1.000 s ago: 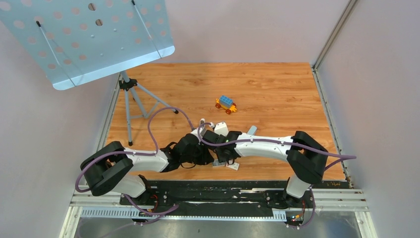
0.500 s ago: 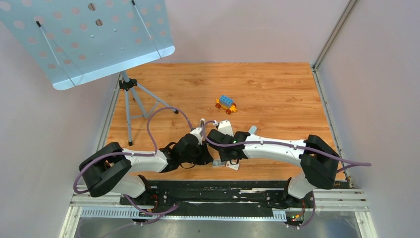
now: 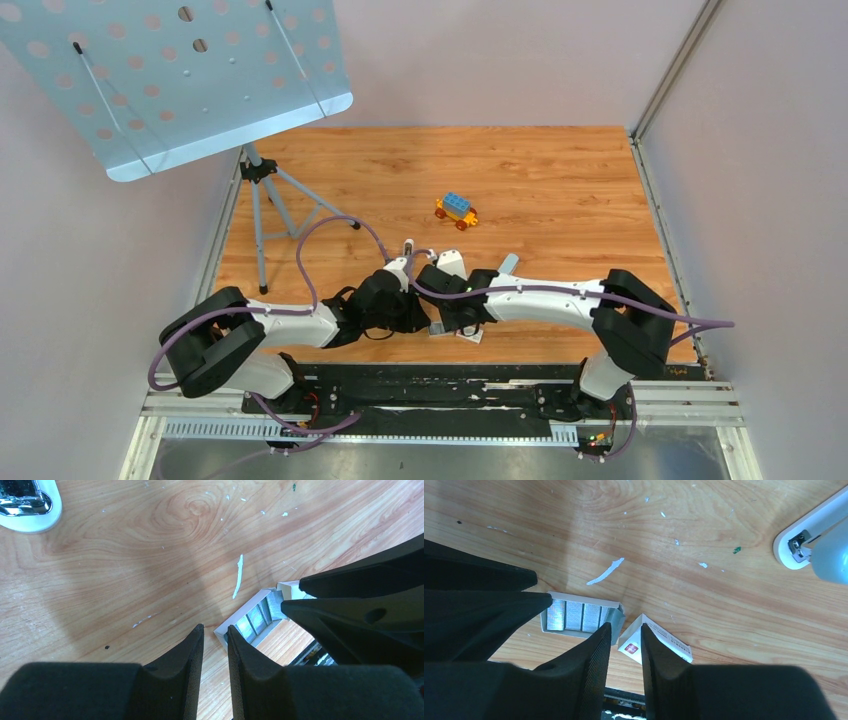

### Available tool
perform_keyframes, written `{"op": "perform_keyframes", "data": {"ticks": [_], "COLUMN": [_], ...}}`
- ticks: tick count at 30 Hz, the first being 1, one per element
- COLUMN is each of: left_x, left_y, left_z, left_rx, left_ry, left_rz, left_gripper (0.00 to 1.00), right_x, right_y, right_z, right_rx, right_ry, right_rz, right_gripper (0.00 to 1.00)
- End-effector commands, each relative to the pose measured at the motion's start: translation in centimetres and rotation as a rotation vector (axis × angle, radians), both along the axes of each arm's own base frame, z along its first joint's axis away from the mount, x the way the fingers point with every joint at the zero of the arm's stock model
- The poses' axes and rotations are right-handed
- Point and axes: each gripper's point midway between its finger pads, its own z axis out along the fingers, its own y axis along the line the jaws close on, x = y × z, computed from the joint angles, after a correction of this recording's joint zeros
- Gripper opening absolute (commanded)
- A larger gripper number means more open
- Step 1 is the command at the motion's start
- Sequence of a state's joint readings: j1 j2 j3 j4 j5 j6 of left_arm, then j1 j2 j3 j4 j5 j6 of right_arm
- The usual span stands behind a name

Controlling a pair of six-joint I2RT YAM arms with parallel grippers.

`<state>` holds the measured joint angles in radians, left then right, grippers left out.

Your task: Load the staples into the stapler

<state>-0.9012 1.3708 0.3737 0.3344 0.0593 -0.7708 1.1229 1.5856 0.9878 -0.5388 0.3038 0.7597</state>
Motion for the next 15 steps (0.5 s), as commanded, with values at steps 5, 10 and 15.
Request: {"op": "perform_keyframes", "data": {"ticks": [5,10,15], "left_x": [-0.45,-0.42,-0.43], "left_y": [0.65,0.76,0.82], "left_z": [-0.57,-0.51,-0.6], "left_rx": [0.02,0.022,0.024], "left_ry": [0.006,0.003,0.004], "left_rz": [0.008,0.011,0.012], "left_gripper": [0.27,0.27,0.27], "right_x": [-0.52,-0.28,-0.19], "right_y": [-0.23,-0.32,-0.45], "right_z": [-1.07,-0.88,-0.7], "right_rx": [-0.046,-0.069,-0.078], "right_ry": [0.05,0.043,0.031], "right_rz": [-0.01,-0.01,-0.005], "right_gripper": [0.3,0.26,0.16]}}
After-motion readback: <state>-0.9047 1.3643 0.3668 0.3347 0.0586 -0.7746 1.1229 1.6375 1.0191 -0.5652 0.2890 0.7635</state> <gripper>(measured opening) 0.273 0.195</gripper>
